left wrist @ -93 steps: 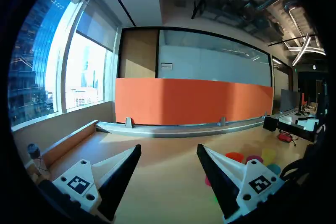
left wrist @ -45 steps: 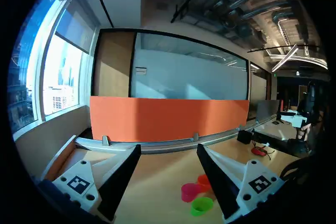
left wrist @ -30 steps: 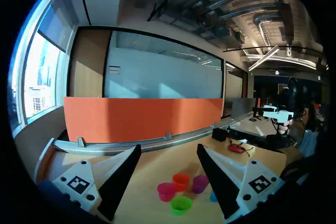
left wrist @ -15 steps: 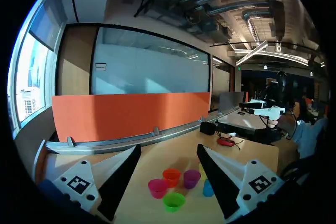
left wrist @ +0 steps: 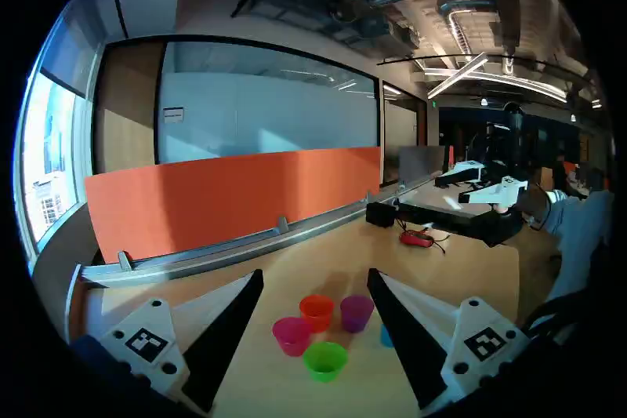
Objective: Pour water
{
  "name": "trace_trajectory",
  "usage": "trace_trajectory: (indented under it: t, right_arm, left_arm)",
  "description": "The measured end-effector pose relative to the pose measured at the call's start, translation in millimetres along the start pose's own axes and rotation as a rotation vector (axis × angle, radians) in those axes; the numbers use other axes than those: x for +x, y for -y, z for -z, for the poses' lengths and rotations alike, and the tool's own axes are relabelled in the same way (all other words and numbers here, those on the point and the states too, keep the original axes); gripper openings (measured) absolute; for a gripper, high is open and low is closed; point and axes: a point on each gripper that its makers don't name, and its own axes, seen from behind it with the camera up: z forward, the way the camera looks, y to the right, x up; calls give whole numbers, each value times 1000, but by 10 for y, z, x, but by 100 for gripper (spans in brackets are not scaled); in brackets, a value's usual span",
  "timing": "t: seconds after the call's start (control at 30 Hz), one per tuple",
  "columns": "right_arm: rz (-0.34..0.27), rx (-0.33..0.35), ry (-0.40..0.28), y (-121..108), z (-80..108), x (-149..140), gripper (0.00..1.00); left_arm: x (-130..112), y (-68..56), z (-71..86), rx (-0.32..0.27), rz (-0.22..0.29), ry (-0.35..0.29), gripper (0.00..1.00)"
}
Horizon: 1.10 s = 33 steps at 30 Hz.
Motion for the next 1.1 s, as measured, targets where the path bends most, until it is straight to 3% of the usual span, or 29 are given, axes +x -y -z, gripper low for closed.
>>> trace_trajectory:
  t: [0.87, 1.1]
  right_arm:
    - [50, 93, 156, 127, -155, -837, 100]
    - [64, 104, 197, 153, -201, -1115, 100]
  left_arm:
    - [-891, -140, -281, -60, -63, 163, 99]
    - [-1134, -159, -363, -74, -50, 203, 99]
